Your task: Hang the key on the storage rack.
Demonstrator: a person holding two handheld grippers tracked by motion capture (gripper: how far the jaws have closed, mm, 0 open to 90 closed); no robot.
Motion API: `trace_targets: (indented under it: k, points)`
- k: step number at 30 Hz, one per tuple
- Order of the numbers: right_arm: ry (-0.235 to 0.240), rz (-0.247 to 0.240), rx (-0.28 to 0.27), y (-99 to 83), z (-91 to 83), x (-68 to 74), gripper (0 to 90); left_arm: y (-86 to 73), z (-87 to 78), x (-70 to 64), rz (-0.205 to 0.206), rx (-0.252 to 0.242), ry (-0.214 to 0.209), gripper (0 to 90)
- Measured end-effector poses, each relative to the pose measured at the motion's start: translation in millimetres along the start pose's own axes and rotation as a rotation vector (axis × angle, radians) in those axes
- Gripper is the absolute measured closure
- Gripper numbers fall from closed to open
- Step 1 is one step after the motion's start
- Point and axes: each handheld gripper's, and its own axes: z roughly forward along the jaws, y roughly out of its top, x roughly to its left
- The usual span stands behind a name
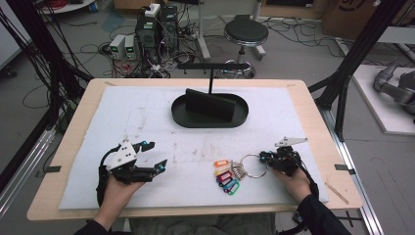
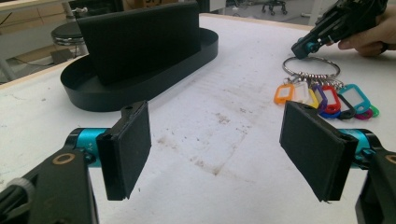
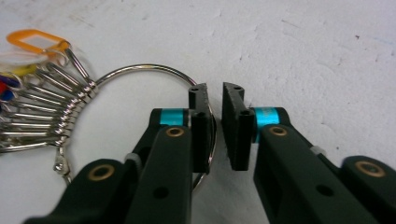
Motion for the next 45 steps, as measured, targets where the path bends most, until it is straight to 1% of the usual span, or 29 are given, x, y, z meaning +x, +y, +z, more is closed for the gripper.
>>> trace_targets:
  k: [1,2,5,8,9,11,12,13,14,15,17,18,20,22,25,27,28,31,33,37,43,44,45]
  points:
    - [-0.002,0.003,0.002,0.0,0.0,1.0,86.2,-0.1,0.1,-0.1,0.0,0.0,0.001,24.9]
    - [-0.009,-0.005,0.002,-0.1,0.1,1.6,87.0,0.0,0.1,-0.1,0.0,0.0,0.001,24.9]
    - [-0.015,-0.012,0.003,0.2,-0.2,2.7,87.4,0.5,-0.2,-0.2,0.006,0.002,0.001,24.9]
    - [-0.003,0.021,-0.007,0.9,-1.0,1.0,87.5,0.6,-0.1,-0.3,0.006,0.002,0.001,24.9]
    - [0.004,0.03,-0.018,1.1,-2.2,0.1,87.5,0.6,0.0,-0.1,0.006,0.002,0.001,24.9]
    - [0.029,0.061,-0.068,2.6,-7.3,-1.7,87.5,0.3,0.3,0.2,0.003,0.001,0.001,24.9]
    - [0.037,0.071,-0.084,3.0,-9.3,-2.3,87.5,0.2,0.4,0.5,0.003,0.002,0.0,24.9]
    - [0.057,0.085,-0.107,3.5,-11.9,-2.5,87.5,0.1,0.6,0.6,0.003,0.002,0.0,24.9]
    - [0.08,0.108,-0.148,4.8,-16.7,-1.1,87.5,0.2,0.7,0.7,0.004,0.002,-0.001,24.9]
    - [0.08,0.108,-0.148,4.8,-16.7,-1.1,87.5,0.3,0.9,0.6,0.004,0.002,-0.001,24.9]
    - [0.107,0.113,-0.185,6.4,-21.2,1.5,87.5,0.6,1.2,0.1,0.004,0.0,-0.001,24.9]
    - [0.116,0.108,-0.208,7.4,-23.6,3.9,87.5,0.7,1.3,0.2,0.007,0.0,-0.002,24.9]
    - [0.132,0.102,-0.229,8.8,-26.4,7.4,87.5,0.9,1.5,0.1,0.007,0.001,-0.002,24.9]
    - [0.159,0.097,-0.252,10.1,-29.1,11.4,87.5,1.0,1.8,-0.1,0.006,0.001,-0.002,24.9]
    - [0.189,0.087,-0.273,11.1,-31.1,15.8,87.4,1.0,2.5,-0.4,0.004,0.0,-0.002,24.9]
    - [0.209,0.075,-0.274,11.6,-30.8,18.7,87.0,1.0,3.1,-0.3,0.004,0.001,-0.004,24.9]
    - [0.222,0.072,-0.266,11.8,-30.5,20.6,86.9,1.0,3.3,-0.2,0.007,0.002,-0.005,24.9]
    - [0.228,0.056,-0.261,12.0,-29.6,24.4,86.9,1.2,3.2,-0.4,0.008,0.003,-0.006,24.9]
    - [0.227,0.058,-0.254,11.8,-29.4,24.9,86.8,1.0,3.3,-0.2,0.008,0.005,-0.008,24.9]
    - [0.246,0.064,-0.223,10.9,-25.5,24.0,86.2,1.0,3.4,-0.5,0.008,0.003,-0.009,24.9]
    - [0.256,0.048,-0.226,13.2,-27.1,26.1,87.2,0.9,2.6,-0.5,0.007,0.002,-0.007,24.9]
    - [0.256,0.036,-0.229,15.1,-29.0,27.1,87.3,0.8,2.4,-0.5,0.003,0.001,-0.006,24.9]
    - [0.256,0.036,-0.229,15.1,-29.0,27.1,87.3,0.8,2.3,-0.4,0.003,0.001,-0.006,24.9]
